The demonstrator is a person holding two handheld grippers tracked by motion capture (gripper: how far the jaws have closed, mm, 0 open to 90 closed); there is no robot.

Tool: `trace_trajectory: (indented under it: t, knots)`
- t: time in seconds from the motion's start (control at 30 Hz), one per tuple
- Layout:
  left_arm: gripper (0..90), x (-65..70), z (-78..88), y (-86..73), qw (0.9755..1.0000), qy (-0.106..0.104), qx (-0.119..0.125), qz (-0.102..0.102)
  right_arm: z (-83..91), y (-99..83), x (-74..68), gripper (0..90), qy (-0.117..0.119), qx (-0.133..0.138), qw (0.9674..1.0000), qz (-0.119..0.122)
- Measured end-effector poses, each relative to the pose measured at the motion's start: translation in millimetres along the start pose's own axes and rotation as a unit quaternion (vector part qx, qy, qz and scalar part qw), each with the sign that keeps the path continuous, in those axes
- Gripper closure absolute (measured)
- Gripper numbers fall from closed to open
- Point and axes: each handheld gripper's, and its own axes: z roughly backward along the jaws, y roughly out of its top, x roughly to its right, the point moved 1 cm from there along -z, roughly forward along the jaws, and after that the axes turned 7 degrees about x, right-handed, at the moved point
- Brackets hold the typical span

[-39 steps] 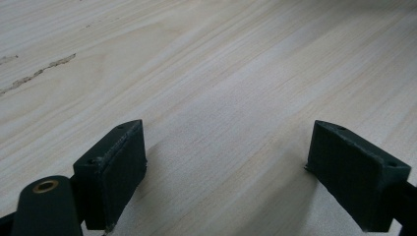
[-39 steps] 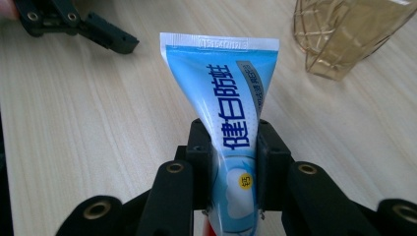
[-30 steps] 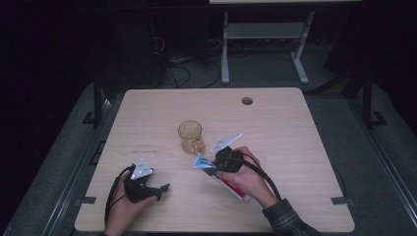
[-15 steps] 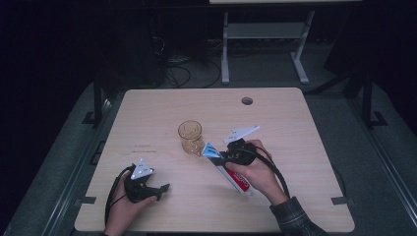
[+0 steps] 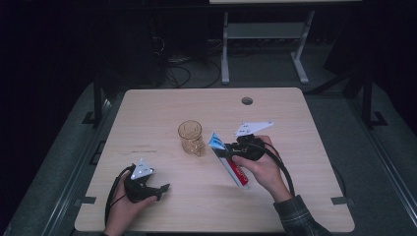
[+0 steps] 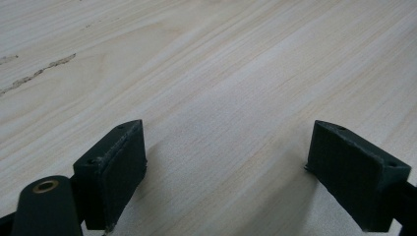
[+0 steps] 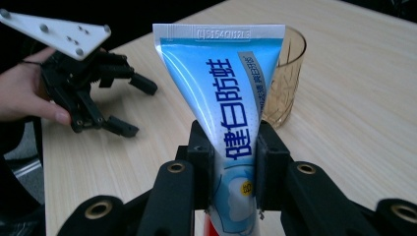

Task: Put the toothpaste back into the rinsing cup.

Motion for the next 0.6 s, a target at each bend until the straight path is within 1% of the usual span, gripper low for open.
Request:
trace_trajectory:
  t: [0.03,0.07,0.13,0.17,0.2,0.23,0.3,0.33,0.37,0.43,0.47,0.53,0.6]
  knots:
    - [13.6,0.0,0.0,0.0,1.0000,0.000,0.000,0.000,0.0,0.0,0.0,72.9,0.000,0.000,1.0000,0.000]
    - [13.6,0.0,0.0,0.0,1.0000,0.000,0.000,0.000,1.7,1.1,0.5,72.9,0.000,0.010,0.9999,0.000]
    - [13.6,0.0,0.0,0.0,1.0000,0.000,0.000,0.000,2.2,1.6,0.8,72.9,0.001,0.013,0.9999,0.000]
    - [13.6,0.1,0.0,0.0,1.0000,0.000,0.000,0.000,2.8,2.3,1.4,72.9,0.000,0.017,0.9999,-0.001]
    - [13.6,0.1,0.0,0.0,1.0000,0.000,0.000,0.000,4.1,4.0,2.2,72.8,0.001,0.027,0.9996,-0.002]
    - [13.6,0.1,0.0,0.0,1.0000,0.000,0.000,0.000,4.1,4.0,2.2,72.8,0.001,0.027,0.9996,-0.002]
    - [13.6,0.2,0.0,0.0,1.0000,0.000,0.000,0.001,5.3,5.9,2.9,72.8,0.002,0.040,0.9992,-0.003]
    - [13.6,0.2,0.0,0.0,1.0000,0.000,0.000,0.001,5.3,5.9,2.9,72.8,0.002,0.040,0.9992,-0.003]
    - [13.6,0.2,0.1,0.0,1.0000,0.000,0.000,0.001,6.1,6.9,3.4,72.8,0.002,0.049,0.9988,-0.003]
    - [13.6,0.2,0.1,0.0,1.0000,-0.001,0.000,0.001,6.4,7.2,3.5,72.8,0.001,0.052,0.9986,-0.003]
    - [13.6,0.2,0.1,0.0,1.0000,0.000,0.000,0.001,7.2,8.3,3.9,72.7,0.002,0.062,0.9981,-0.002]
    - [13.6,0.2,0.1,0.0,1.0000,-0.001,-0.001,0.001,7.5,8.7,4.0,72.7,0.002,0.065,0.9979,-0.002]
    - [13.6,0.0,0.1,0.0,1.0000,-0.001,-0.001,0.000,7.7,11.4,5.1,72.7,0.003,0.075,0.9972,-0.001]
